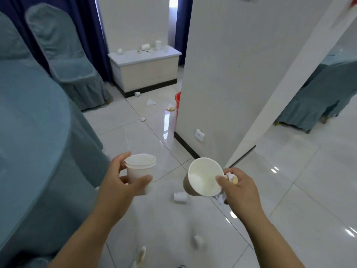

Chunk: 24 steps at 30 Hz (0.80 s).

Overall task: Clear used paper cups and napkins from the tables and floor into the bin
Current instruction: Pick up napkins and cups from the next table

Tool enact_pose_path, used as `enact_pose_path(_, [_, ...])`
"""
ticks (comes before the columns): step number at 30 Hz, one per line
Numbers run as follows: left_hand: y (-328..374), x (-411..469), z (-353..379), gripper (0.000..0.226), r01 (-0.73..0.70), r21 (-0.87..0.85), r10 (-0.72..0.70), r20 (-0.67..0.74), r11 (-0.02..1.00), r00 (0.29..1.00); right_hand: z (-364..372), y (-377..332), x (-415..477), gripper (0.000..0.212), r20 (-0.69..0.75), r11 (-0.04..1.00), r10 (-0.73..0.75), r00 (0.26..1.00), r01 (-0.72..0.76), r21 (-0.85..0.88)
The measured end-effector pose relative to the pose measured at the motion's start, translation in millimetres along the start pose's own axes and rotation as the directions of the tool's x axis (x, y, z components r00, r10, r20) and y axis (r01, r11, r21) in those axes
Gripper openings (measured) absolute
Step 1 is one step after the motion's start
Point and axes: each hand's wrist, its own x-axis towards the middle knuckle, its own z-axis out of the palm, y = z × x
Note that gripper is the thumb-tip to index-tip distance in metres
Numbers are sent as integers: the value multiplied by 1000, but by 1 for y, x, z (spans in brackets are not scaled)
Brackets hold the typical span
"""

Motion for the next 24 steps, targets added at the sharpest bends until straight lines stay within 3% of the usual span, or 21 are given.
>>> enact_pose_path(4, [6, 72, 20, 70, 37, 10, -37, -13, 999, 999, 27, -36, 95, 6, 62, 999, -34, 997, 36, -24])
enact_pose_path(12, [-6, 263, 1, 74, 100, 45, -90, -181, 994, 979, 142, -94, 268, 4, 183, 999, -10, 983, 19, -45])
enact_pose_path(24, [23, 561, -16, 71, 87, 99, -83, -39, 991, 996, 271, -195, 474, 4, 171, 995, 29, 985, -12, -97])
